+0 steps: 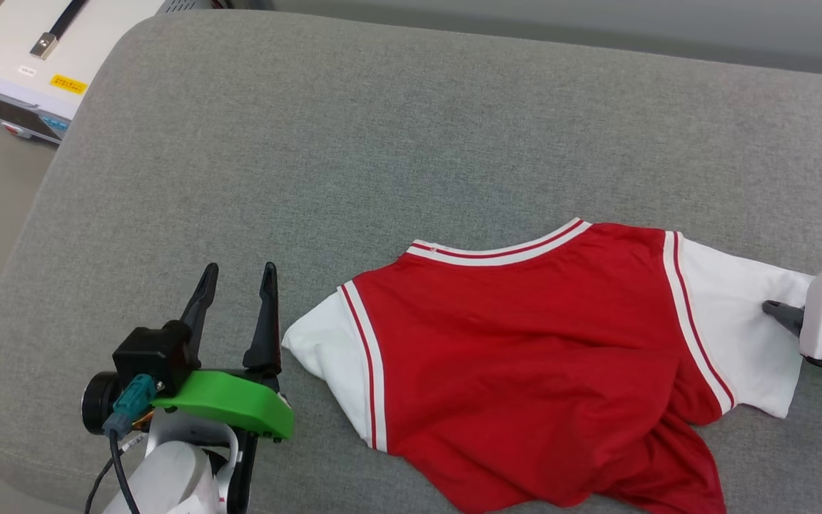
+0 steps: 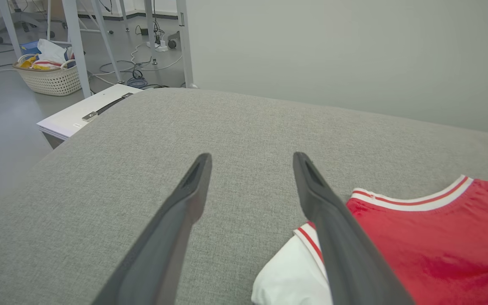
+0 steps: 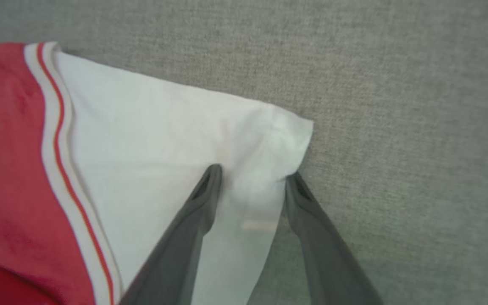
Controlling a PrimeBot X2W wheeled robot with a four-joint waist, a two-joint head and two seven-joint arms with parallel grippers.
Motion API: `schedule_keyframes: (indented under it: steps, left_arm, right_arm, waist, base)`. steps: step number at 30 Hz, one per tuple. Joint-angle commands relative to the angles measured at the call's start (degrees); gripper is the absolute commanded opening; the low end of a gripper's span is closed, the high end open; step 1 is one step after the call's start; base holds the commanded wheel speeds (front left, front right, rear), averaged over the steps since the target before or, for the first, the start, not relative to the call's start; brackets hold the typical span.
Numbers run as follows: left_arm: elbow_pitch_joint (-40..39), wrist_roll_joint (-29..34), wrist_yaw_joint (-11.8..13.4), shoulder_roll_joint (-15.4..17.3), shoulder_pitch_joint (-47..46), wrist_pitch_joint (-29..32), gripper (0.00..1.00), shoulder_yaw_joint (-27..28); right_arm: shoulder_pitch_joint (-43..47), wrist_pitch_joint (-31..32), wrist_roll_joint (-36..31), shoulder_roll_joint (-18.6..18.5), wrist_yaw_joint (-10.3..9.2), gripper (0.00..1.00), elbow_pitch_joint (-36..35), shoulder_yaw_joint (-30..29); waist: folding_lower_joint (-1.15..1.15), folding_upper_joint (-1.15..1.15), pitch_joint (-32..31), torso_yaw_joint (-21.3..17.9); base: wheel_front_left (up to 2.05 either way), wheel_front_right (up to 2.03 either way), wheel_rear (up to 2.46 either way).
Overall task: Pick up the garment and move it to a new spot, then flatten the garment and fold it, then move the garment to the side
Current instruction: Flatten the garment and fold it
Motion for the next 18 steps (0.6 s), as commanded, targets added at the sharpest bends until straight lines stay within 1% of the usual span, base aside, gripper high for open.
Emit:
schedule_keyframes:
  steps: [1, 6, 10, 13, 16, 18]
  left_arm:
    - [0.48, 0.55, -0.40, -0.05, -1.16, -0.15, 1.00, 0.06]
    - [1.90, -1.34, -1.64, 1.46, -0.93, 3.70, 1.00, -0.18]
    - [1.92, -5.89, -3.74, 4.00, -1.30, 10.87, 1.00, 0.73]
    - [0.84, -10.04, -5.73, 7.08, -1.88, 18.35, 1.00, 1.36]
    - [-0.09, -13.59, -8.57, 9.70, -2.45, 26.09, 1.00, 0.17]
    - [-0.35, -15.52, -9.74, 10.93, -3.22, 30.47, 1.00, -0.47]
  right_arm:
    - [2.11, 0.88, 0.78, 1.55, 0.02, 0.00, 2.60, 1.56]
    - [1.19, -2.28, 0.58, 0.50, 0.02, 0.00, 1.86, 1.54]
    - [1.15, -4.60, 0.07, -0.63, 0.02, 0.00, 0.80, 0.96]
    - [1.92, -5.55, -0.18, -1.14, 0.02, 0.00, -0.64, 0.19]
    - [2.62, -6.01, -0.29, -1.12, 0.02, 0.00, -2.10, -0.49]
    - [3.03, -6.16, -0.37, -0.92, 0.02, 0.00, -3.04, -0.90]
  waist:
    - [0.00, 0.00, -0.01, -0.36]
    - [0.00, 0.00, -1.12, -1.21]
    - [0.00, 0.00, -2.49, -1.63]
    - [0.00, 0.00, -3.34, -2.08]
    - [0.00, 0.00, -3.68, -2.70]
    - [0.00, 0.00, -3.64, -3.17]
  base:
    - [0.00, 0.00, 0.00]
    - [0.00, 0.00, 0.00]
    - [0.00, 0.00, 0.00]
    - [0.00, 0.00, 0.00]
    - [0.00, 0.00, 0.00]
    - [0.00, 0.00, 0.00]
